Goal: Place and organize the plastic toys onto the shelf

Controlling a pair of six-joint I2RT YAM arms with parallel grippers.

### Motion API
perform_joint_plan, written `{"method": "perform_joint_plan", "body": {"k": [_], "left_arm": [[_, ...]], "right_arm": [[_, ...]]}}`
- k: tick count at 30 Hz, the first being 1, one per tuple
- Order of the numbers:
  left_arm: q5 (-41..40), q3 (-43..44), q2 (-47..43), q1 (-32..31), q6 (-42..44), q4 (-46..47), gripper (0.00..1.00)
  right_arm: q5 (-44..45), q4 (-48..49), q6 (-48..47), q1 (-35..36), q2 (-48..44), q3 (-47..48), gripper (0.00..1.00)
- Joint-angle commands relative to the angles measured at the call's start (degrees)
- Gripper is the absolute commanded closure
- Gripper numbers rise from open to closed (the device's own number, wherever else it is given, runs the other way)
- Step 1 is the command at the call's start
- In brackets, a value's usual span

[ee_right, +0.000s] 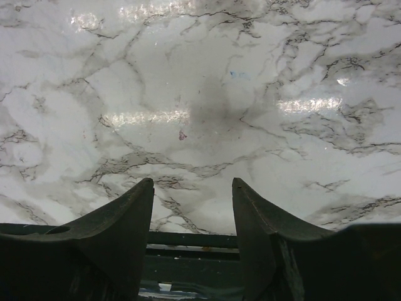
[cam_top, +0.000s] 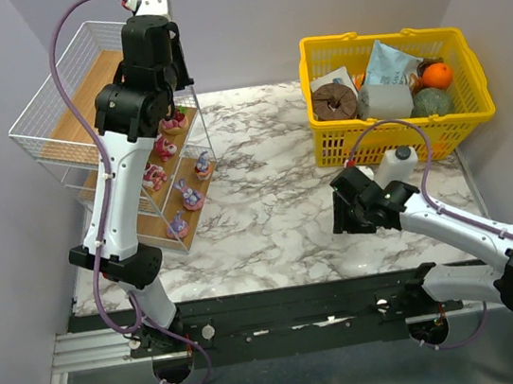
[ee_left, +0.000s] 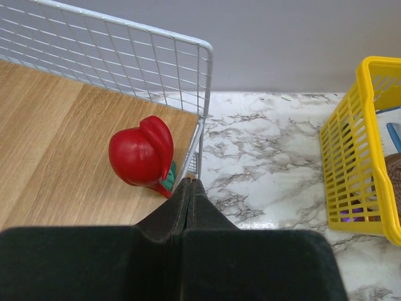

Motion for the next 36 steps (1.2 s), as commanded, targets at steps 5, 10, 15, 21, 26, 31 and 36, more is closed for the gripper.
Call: {"method": "perform_joint_plan", "body": {"k": [5,10,15,21,26,31,36], "left_arm": [[-4.42,-1.10,-1.21,0.59,0.86,-0.89,1.00],[-5.21,-1.45,-1.65,0.94,0.95,-1.06,1.00],[-5.47,-1.62,-1.56,1.20,1.30,-0.80,1.00],[-5.48,-2.15,-2.00,1.73,1.21,-0.71,1.00],[-0.04,-4.08,-3.14,1.64,1.47,1.04,1.00],[7.52,-6.37,-5.51,1.38,1.91,3.33,0.92],[12.01,-8.12,-7.88,-0.29,3.23,4.82,0.77]], "right_arm": [[1.02,0.77,-0.73,-0.46,0.25,1.80,0.39],[0.93,0.86,-0.82,-0.46,0.34,1.80,0.39],[1.02,1.04,-1.34,-0.46,0.69,1.98,0.39],[1.46,1.04,-1.96,-0.64,1.13,2.51,0.39],[1.89,1.04,-2.49,-0.55,1.22,3.03,0.39],[1.63,1.39,-3.10,-0.55,0.60,3.12,0.38],[0.58,2.35,-3.37,-0.64,-1.41,3.56,0.38]]}}
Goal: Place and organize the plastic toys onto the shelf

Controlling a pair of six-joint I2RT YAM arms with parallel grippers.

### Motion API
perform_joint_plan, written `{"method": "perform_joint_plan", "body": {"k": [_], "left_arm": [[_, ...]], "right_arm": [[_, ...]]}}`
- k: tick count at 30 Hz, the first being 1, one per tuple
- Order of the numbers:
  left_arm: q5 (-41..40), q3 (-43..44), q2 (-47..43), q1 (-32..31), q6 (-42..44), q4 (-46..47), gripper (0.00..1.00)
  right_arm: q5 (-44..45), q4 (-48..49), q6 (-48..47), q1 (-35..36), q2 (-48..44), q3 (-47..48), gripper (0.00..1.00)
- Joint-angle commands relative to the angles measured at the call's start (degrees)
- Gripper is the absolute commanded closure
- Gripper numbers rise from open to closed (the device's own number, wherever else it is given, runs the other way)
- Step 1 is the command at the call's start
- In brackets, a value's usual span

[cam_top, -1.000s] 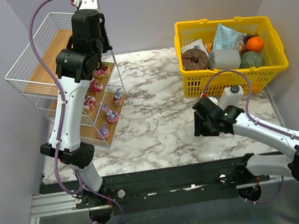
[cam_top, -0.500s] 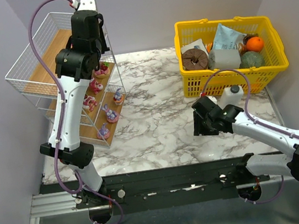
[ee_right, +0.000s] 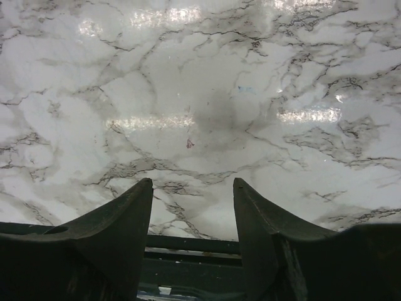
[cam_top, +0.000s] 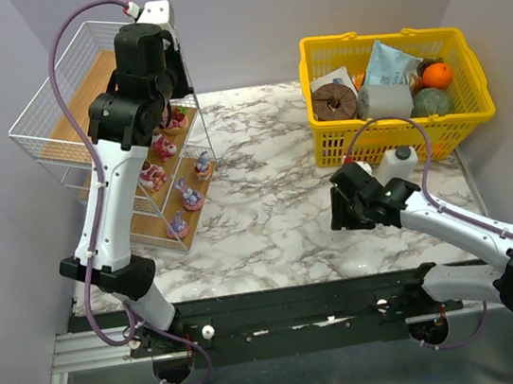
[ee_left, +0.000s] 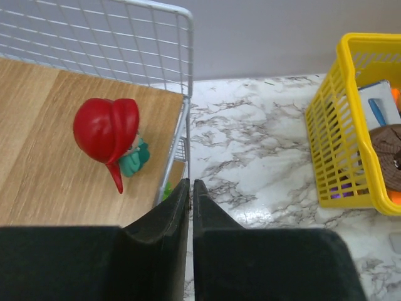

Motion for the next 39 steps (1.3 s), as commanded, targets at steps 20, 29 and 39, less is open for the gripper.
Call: {"method": "perform_joint_plan", "body": {"k": [20,29,39], "left_arm": [[12.92,-17.02,-23.71,-3.47,0.78,15.93,0.01],[13.89,-19.13,-29.60,-3.47,0.60,16.02,0.01],[13.89,-19.48,-32.06,-3.47,1.13,15.05,0.01]], "right_arm": [[-0.17,-0.10,-12.74,-0.31,-8.38,31.57,0.00],[-2.72,2.00,-14.23,-0.31,-12.69,36.33,0.00],[2.98,-1.68,-15.20,-0.31,-12.60,38.18,0.00]]}}
